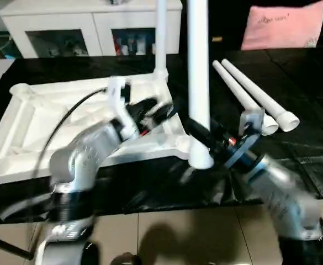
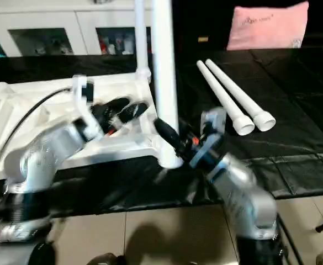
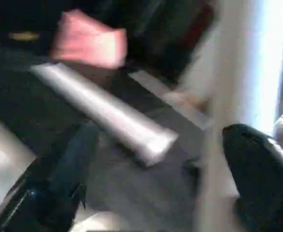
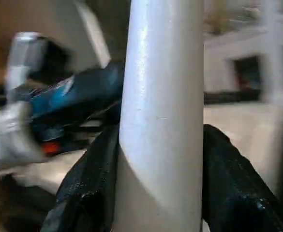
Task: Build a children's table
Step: Insert table leg to table base
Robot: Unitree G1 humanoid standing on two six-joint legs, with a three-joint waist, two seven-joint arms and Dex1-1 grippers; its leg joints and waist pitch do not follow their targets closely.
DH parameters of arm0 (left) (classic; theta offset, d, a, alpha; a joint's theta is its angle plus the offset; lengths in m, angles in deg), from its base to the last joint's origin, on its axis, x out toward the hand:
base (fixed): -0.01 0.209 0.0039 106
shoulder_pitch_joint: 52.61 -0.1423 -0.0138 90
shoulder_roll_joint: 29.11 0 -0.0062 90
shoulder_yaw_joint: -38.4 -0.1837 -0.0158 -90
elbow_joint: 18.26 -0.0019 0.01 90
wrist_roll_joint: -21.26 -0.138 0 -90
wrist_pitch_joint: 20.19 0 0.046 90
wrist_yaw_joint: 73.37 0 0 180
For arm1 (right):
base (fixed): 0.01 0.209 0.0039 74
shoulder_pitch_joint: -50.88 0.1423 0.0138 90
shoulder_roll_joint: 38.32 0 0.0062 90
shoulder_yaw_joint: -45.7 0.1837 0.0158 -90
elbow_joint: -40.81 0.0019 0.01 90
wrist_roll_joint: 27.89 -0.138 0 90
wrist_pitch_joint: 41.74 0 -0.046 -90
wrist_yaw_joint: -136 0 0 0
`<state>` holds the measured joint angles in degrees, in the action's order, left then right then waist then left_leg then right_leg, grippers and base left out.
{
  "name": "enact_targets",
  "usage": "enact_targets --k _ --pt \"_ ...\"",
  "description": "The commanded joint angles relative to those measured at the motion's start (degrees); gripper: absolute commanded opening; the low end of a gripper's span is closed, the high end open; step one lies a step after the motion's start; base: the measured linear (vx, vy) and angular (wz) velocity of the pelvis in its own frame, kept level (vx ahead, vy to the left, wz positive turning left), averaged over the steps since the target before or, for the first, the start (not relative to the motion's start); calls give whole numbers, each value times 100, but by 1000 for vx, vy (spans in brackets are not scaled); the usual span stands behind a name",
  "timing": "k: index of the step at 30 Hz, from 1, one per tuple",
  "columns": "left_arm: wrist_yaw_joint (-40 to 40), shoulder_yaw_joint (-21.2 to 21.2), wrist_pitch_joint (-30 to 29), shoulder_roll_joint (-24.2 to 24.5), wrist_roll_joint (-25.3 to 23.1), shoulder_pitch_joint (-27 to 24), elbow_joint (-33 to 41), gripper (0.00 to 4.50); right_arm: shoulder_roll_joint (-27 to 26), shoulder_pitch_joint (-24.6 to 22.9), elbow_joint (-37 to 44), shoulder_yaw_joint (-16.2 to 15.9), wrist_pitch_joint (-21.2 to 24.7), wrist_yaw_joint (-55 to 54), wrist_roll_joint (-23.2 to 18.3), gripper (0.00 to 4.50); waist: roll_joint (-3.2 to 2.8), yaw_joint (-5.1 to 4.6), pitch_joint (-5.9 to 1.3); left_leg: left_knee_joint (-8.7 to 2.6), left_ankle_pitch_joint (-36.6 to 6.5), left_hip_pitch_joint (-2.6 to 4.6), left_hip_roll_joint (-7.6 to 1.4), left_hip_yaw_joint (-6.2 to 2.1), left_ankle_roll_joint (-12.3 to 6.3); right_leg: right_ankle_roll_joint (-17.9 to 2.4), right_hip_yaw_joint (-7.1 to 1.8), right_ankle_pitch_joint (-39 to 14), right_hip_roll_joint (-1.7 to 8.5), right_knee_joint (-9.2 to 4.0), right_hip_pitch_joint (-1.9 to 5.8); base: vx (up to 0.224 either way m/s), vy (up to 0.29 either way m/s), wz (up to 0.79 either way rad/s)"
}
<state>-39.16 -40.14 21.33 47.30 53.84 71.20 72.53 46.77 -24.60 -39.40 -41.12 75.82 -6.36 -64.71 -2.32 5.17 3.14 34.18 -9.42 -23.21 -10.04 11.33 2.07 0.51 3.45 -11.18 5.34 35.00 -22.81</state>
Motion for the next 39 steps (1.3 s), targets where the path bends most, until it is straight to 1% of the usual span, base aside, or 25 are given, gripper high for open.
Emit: enact_targets --k 1,4,6,8,9,11,12,14,17,18,20,22,23,24,25,26,27,28,29,30,32,34,35,37,39 --pt "140 37 -285 -130 528 260 -111 450 193 137 -65 121 264 468 -386 189 106 4 -374 -400 -1150 141 -271 -147 -280 -1113 -221 -1181 292 -429 240 0 0 0" --pt "195 142 -451 -292 824 502 -237 450 298 228 -129 130 355 680 -483 189 122 22 -404 -365 -927 144 -261 -136 -322 -1123 -220 -1034 300 -426 242 0 0 0" --pt "167 254 -600 -404 1007 656 -305 450 360 280 -177 134 410 804 -542 189 142 22 -414 -344 -786 117 -245 -135 -397 -1171 -210 -892 301 -404 262 0 0 0" --pt "31 324 -759 -467 1109 856 -442 450 473 339 -231 141 556 1016 -717 189 90 29 -427 -323 -667 118 -244 -140 -467 -1223 -209 -715 300 -387 267 0 0 0" --pt "7 282 -764 -467 1116 912 -493 450 545 340 -235 131 622 1135 -797 189 95 37 -425 -319 -636 109 -245 -143 -532 -1247 -205 -644 293 -390 277 0 0 0" --pt "32 254 -766 -486 1231 956 -541 450 625 313 -224 135 691 1277 -887 189 128 39 -436 -307 -624 115 -242 -136 -554 -1241 -200 -609 286 -394 290 0 0 0" --pt "32 254 -766 -486 1231 956 -541 450 625 313 -224 135 691 1277 -887 189 119 46 -432 -309 -609 110 -245 -139 -571 -1269 -199 -604 295 -386 291 0 0 0" --pt "126 203 -777 -453 1289 929 -507 450 675 247 -186 155 745 1383 -963 189 152 35 -437 -306 -595 115 -250 -135 -597 -1280 -194 -628 288 -389 285 0 0 0" --pt "250 123 -823 -360 1300 859 -417 450 695 190 -139 173 819 1481 -1044 189 165 56 -436 -303 -566 119 -255 -132 -609 -1293 -195 -709 296 -384 281 0 0 0" --pt "236 146 -909 -336 1359 821 -353 423 695 173 -86 177 889 1496 -1132 189 126 60 -431 -307 -581 126 -260 -140 -595 -1284 -193 -761 290 -380 273 0 0 0" --pt "225 173 -948 -340 1408 822 -336 416 697 181 -73 185 911 1498 -1164 189 127 54 -430 -309 -616 127 -263 -138 -563 -1278 -192 -777 290 -387 271 0 0 0" --pt "345 200 -1042 -332 1638 805 -281 396 722 193 -93 212 970 1597 -1328 189 176 78 -432 -311 -647 131 -259 -133 -534 -1288 -189 -850 304 -393 278 0 0 0" --pt "345 200 -1042 -332 1638 805 -281 396 722 193 -93 212 970 1597 -1328 189 159 91 -431 -309 -655 132 -258 -133 -530 -1297 -192 -875 309 -389 274 0 0 0" --pt "428 180 -1089 -312 1759 774 -230 372 729 172 -115 227 997 1662 -1422 189 149 106 -429 -309 -665 136 -264 -133 -524 -1281 -194 -912 305 -393 266 0 0 0" --pt "476 161 -1089 -289 1801 760 -205 373 727 158 -117 228 1019 1706 -1442 189 101 120 -428 -311 -664 135 -266 -141 -503 -1272 -194 -914 304 -392 261 0 0 0" --pt "528 146 -1085 -267 1840 749 -183 373 731 144 -111 220 1041 1750 -1453 189 94 125 -429 -311 -676 137 -267 -141 -492 -1265 -194 -917 301 -396 256 0 0 0" --pt "629 134 -1095 -228 1889 727 -164 364 741 111 -82 188 1056 1825 -1464 189 58 135 -430 -318 -710 138 -268 -145 -466 -1256 -193 -909 297 -395 256 0 0 0" --pt "629 134 -1095 -228 1889 727 -164 364 741 111 -82 188 1056 1825 -1464 189 83 132 -429 -314 -720 140 -260 -137 -462 -1237 -193 -903 290 -409 255 0 0 0" --pt "793 113 -1111 -165 1937 694 -160 334 760 76 -53 152 1101 1915 -1530 189 39 151 -443 -313 -692 142 -262 -150 -440 -1232 -194 -823 297 -386 265 0 0 0" --pt "885 122 -1162 -143 2005 690 -184 329 769 49 -52 133 1131 1956 -1565 189 35 144 -439 -317 -692 142 -259 -150 -438 -1232 -191 -805 286 -394 260 0 0 0" --pt "950 103 -1208 -117 2096 684 -195 329 795 11 -57 114 1148 2000 -1593 189 65 143 -445 -319 -715 144 -260 -149 -421 -1276 -186 -740 285 -379 270 0 0 0" --pt "1010 46 -1232 -93 2140 677 -175 301 830 -20 -60 100 1171 2042 -1617 189 61 152 -449 -317 -723 147 -263 -147 -410 -1294 -188 -714 290 -378 271 0 0 0" --pt "1053 13 -1241 -80 2168 669 -154 289 847 -30 -65 101 1177 2059 -1622 189 38 157 -443 -320 -760 149 -266 -150 -401 -1298 -188 -735 291 -378 267 0 0 0" --pt "1081 -8 -1243 -71 2202 658 -134 288 857 -36 -66 105 1182 2073 -1623 189 59 148 -444 -324 -775 140 -262 -152 -391 -1283 -186 -734 292 -383 281 0 0 0" --pt "1089 -42 -1260 -57 2228 632 -108 284 890 -14 -85 115 1184 2078 -1579 189 43 143 -445 -323 -795 145 -264 -154 -358 -1271 -186 -771 294 -385 281 0 0 0"
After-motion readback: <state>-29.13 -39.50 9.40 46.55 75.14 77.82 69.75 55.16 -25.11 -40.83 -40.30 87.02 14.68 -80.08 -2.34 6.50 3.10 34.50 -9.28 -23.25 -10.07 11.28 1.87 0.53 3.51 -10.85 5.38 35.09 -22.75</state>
